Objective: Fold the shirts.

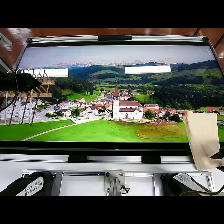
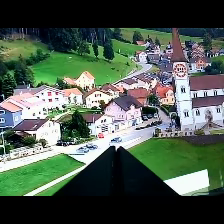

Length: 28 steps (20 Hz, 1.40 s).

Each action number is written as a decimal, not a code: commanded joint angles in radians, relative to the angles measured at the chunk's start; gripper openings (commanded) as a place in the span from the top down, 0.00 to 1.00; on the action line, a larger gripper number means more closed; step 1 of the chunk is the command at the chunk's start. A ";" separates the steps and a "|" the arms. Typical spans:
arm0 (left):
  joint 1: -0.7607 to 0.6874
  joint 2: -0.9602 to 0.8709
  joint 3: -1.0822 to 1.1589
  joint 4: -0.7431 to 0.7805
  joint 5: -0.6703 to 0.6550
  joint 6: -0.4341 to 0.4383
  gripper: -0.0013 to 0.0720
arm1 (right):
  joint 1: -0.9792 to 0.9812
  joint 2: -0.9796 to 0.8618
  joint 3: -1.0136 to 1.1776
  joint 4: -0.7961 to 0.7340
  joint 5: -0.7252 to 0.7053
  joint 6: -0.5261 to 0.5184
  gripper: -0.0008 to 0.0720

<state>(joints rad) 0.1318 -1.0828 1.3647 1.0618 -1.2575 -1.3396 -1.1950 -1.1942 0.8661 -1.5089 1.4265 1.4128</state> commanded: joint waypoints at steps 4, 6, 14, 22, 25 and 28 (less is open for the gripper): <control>0.001 -0.006 0.000 0.001 0.001 0.001 0.94 | 0.003 0.109 0.322 0.015 0.012 0.016 0.20; -0.003 -0.017 0.000 0.001 0.001 0.009 0.94 | 0.011 0.133 0.445 0.154 -0.053 -0.040 0.20; -0.241 -0.157 0.001 0.201 0.069 -0.003 0.94 | 0.739 0.094 0.549 0.137 -0.203 -0.034 0.20; -0.519 -0.414 0.182 0.599 -0.211 -0.222 0.10 | 1.212 -0.227 0.549 0.188 -0.039 0.213 0.20; -0.525 -0.444 0.184 0.599 -0.213 -0.222 0.10 | 1.257 -0.251 0.549 0.182 -0.011 0.202 0.20; -0.525 -0.450 0.184 0.599 -0.214 -0.222 0.10 | 1.260 -0.250 0.549 0.206 -0.013 0.203 0.20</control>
<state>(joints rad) -0.3813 -1.5124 1.5398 1.6417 -1.4540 -1.5501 0.0380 -1.4265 1.4136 -1.3296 1.3926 1.6104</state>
